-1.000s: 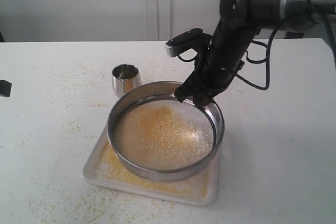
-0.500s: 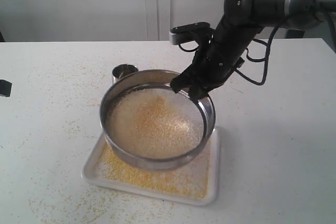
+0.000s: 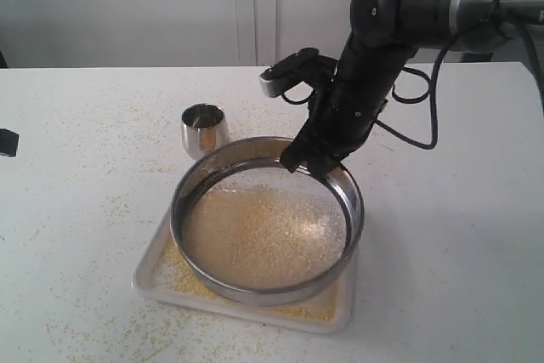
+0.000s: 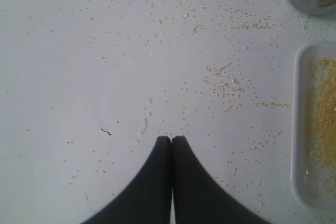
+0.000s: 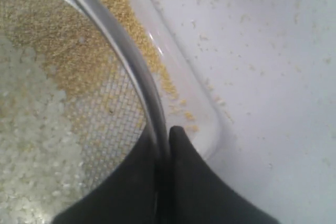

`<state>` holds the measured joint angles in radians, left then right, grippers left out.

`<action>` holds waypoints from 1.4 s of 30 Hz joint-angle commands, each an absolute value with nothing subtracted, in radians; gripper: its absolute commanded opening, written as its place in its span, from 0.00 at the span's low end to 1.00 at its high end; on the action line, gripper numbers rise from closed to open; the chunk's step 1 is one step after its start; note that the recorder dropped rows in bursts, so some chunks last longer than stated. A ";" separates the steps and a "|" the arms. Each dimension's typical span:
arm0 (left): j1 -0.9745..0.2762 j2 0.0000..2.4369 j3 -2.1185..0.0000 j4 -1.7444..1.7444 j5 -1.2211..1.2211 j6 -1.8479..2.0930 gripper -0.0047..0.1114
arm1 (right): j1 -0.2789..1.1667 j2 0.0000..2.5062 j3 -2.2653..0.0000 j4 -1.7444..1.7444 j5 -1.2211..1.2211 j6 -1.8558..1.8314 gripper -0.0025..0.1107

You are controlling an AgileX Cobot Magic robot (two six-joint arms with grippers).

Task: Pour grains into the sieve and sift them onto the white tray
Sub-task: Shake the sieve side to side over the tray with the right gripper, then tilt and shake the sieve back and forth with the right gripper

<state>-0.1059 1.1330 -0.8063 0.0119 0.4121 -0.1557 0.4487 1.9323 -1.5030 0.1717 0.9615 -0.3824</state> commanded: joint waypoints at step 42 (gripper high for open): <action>-0.102 1.126 -0.798 0.007 0.418 -0.156 0.04 | 0.516 1.916 -1.513 0.201 0.914 -0.600 0.02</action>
<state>-0.1059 1.1330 -0.8063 0.0119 0.4121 -0.1557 0.5128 1.9323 -1.5071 0.2275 0.8439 -0.4823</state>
